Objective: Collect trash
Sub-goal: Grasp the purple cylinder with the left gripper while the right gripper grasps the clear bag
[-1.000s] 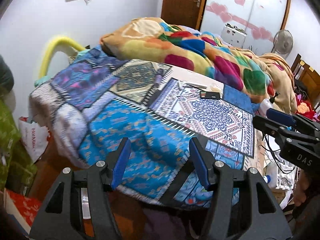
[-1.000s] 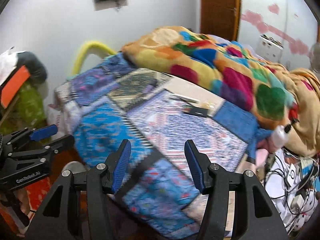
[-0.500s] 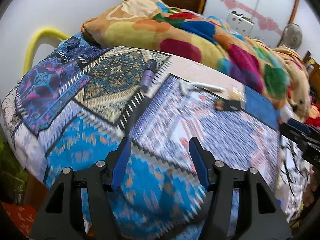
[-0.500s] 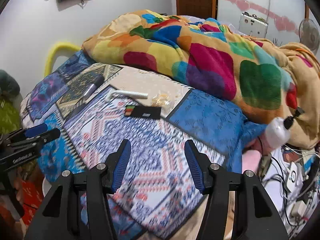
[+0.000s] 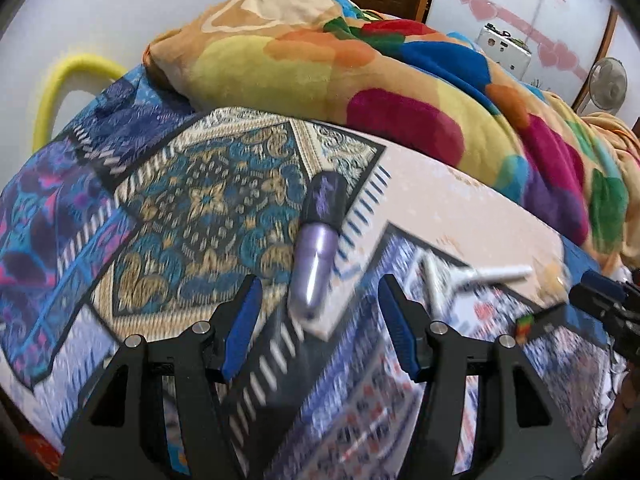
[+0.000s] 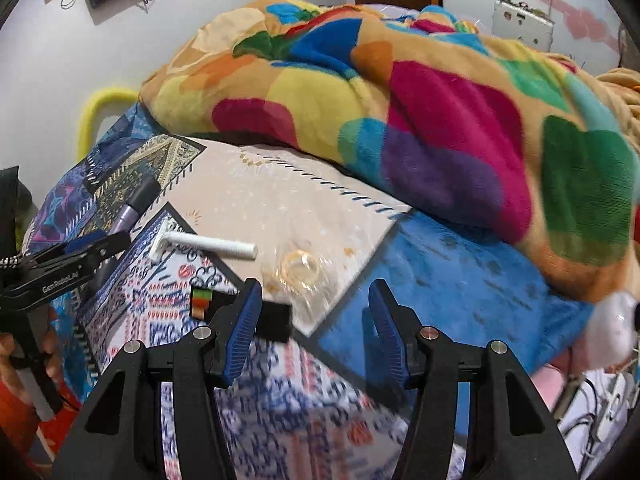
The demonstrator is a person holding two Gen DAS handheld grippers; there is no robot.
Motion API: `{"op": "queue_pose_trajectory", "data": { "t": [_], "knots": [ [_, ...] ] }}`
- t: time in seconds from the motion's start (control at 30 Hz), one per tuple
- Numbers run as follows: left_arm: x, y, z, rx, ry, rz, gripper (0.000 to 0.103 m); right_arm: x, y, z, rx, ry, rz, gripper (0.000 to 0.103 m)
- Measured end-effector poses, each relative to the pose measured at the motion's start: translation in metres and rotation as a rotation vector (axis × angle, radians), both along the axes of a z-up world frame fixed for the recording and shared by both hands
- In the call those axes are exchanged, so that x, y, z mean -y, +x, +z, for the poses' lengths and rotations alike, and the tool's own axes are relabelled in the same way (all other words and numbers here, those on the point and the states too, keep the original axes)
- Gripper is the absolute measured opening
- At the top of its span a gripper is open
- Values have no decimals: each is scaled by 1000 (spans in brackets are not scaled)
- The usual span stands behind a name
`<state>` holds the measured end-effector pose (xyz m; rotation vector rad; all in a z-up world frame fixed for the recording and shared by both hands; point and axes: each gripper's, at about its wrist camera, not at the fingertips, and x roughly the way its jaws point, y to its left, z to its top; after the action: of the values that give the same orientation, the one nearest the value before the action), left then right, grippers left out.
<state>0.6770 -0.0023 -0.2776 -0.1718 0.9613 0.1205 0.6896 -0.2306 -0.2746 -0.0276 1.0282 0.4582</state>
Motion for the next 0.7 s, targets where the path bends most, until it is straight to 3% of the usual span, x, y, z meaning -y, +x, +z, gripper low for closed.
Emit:
{"op": "queue_pose_trajectory", "data": {
  "t": [0.2, 0.27, 0.3, 0.33, 0.37, 0.7],
  "knots": [
    [-7, 22, -7, 15, 17, 12, 59, -13, 4, -13, 9, -24, 11, 52],
    [-7, 24, -8, 26, 16, 8, 59, -14, 3, -13, 26, -39, 11, 46],
    [-7, 25, -8, 34, 20, 2, 53, -15, 4, -13, 37, -51, 6, 36],
    [-6, 25, -7, 45, 17, -11, 32, -16, 5, -13, 46, -67, 4, 34],
    [-4, 25, -5, 49, 21, -28, 26, -16, 5, -13, 46, -71, 9, 33],
    [6, -3, 16, 28, 47, -59, 25, -10, -21, 20, 98, -92, -2, 32]
  ]
}}
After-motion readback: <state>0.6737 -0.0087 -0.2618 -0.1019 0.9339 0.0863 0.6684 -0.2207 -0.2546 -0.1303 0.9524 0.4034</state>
